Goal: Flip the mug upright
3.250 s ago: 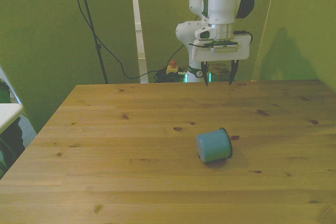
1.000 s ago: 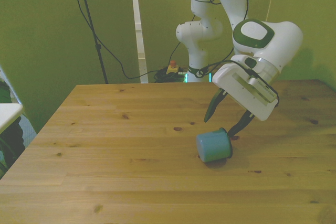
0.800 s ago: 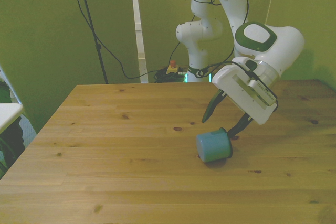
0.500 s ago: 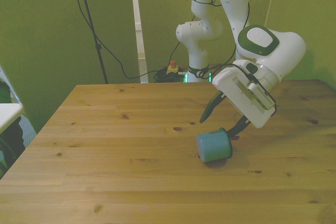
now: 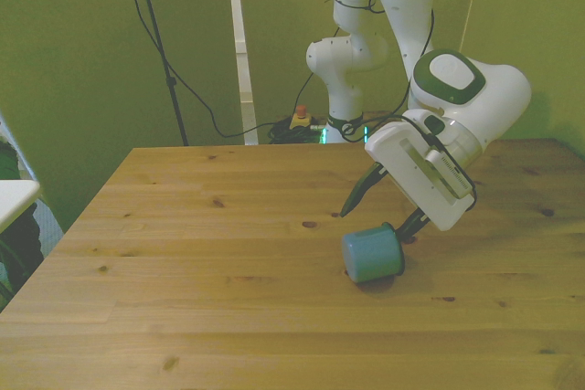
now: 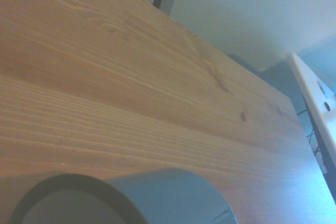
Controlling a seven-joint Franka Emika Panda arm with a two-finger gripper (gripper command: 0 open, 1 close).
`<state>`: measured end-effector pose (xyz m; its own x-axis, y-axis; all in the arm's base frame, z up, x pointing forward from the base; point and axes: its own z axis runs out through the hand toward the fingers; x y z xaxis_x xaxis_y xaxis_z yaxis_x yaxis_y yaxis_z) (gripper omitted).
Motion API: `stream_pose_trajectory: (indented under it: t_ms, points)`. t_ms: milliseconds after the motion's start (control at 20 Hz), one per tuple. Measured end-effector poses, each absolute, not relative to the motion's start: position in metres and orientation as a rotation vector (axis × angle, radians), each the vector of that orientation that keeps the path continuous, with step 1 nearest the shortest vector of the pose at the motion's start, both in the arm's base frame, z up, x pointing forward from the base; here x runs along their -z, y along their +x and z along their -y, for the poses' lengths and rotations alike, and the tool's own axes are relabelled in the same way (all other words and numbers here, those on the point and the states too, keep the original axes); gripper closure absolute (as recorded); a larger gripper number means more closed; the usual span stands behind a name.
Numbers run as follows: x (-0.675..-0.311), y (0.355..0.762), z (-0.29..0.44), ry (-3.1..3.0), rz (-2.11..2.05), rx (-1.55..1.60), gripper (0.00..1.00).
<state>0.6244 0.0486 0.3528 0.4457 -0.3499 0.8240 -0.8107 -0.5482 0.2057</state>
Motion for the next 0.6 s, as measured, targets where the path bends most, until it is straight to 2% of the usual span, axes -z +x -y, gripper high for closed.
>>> stream_pose_trajectory:
  t_ms: [600]
  points:
    - [-0.3429,0.6270,-0.0430,2.099,0.971,-0.984,1.00]
